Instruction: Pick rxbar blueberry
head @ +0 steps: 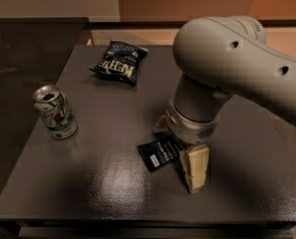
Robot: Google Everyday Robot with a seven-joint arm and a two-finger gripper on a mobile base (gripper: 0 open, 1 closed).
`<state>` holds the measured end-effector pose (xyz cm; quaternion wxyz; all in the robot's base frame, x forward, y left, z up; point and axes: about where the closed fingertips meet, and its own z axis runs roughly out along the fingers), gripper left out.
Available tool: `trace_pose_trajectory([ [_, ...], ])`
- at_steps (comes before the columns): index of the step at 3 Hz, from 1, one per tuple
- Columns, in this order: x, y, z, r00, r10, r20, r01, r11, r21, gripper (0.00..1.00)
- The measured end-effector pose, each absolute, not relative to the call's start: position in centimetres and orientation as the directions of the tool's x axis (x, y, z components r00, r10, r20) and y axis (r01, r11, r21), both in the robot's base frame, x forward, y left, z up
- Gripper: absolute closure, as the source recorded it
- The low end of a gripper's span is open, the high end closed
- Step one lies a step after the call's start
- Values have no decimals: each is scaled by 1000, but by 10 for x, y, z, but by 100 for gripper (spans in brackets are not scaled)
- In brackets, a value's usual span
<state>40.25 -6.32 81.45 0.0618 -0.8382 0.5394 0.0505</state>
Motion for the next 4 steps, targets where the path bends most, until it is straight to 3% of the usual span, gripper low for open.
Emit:
trace_pose_trajectory([
  [3,405,-62,831,408,-900,-156,-913,-406,-44,87],
  [4,405,-62,834,408,-900,-156,-913,-406,-44,100],
])
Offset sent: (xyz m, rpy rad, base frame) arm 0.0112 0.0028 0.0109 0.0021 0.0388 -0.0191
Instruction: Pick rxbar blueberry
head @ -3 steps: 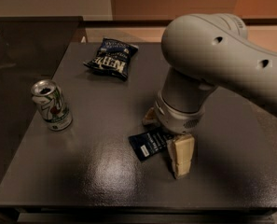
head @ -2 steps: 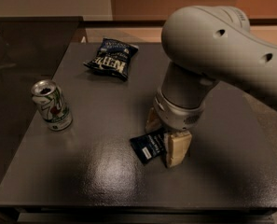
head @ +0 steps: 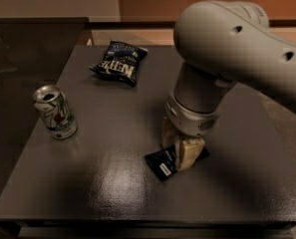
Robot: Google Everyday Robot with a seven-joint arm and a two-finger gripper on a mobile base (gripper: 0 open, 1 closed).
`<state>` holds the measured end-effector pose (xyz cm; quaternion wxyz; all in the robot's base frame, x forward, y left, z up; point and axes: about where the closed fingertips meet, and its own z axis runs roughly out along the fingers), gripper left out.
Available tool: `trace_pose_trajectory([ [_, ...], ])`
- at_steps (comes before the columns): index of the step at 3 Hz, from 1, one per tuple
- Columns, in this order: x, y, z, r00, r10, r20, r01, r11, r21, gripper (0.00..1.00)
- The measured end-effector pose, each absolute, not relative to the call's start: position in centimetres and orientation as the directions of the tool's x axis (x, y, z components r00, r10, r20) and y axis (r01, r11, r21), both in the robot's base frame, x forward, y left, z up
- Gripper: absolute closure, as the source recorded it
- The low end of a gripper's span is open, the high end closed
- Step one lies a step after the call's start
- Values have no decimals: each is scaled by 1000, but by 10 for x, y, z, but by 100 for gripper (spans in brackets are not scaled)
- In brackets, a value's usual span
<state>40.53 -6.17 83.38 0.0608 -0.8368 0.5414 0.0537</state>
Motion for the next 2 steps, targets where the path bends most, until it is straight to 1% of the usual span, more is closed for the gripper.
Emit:
trace_pose_trajectory([
  [2,411,-54,881,381,-906,-184,-925,-374,-70,100],
])
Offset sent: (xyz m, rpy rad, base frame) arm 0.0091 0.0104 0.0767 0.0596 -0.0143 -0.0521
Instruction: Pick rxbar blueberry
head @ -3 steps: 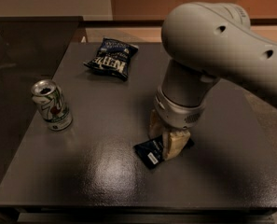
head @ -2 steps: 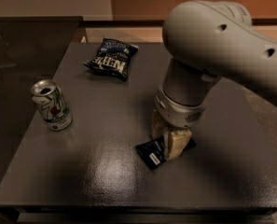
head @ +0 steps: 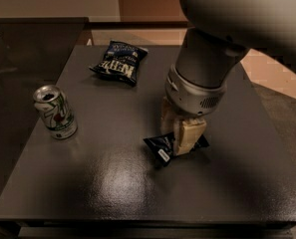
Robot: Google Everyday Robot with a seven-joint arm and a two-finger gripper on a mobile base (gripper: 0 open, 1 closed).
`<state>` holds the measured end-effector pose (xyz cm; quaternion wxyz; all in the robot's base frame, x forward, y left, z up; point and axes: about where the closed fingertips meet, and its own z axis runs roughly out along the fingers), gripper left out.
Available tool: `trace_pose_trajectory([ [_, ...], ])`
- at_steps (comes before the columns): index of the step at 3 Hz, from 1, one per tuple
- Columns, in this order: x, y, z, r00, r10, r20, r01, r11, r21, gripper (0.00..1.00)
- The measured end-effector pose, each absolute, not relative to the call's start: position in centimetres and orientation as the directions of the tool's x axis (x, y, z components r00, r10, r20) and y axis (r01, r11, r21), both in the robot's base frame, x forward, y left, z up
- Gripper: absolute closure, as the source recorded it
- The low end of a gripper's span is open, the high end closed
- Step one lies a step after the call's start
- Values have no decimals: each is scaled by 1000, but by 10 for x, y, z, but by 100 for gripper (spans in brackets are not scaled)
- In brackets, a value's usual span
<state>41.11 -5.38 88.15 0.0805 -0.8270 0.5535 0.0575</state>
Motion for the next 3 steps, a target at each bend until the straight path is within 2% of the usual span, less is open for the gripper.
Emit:
trace_pose_trajectory([
  [2,431,-47,962,374,-902,-215,-921,-334,-199,100],
  [3,431,-47,962,374,-902,-215,-921,-334,-199,100],
])
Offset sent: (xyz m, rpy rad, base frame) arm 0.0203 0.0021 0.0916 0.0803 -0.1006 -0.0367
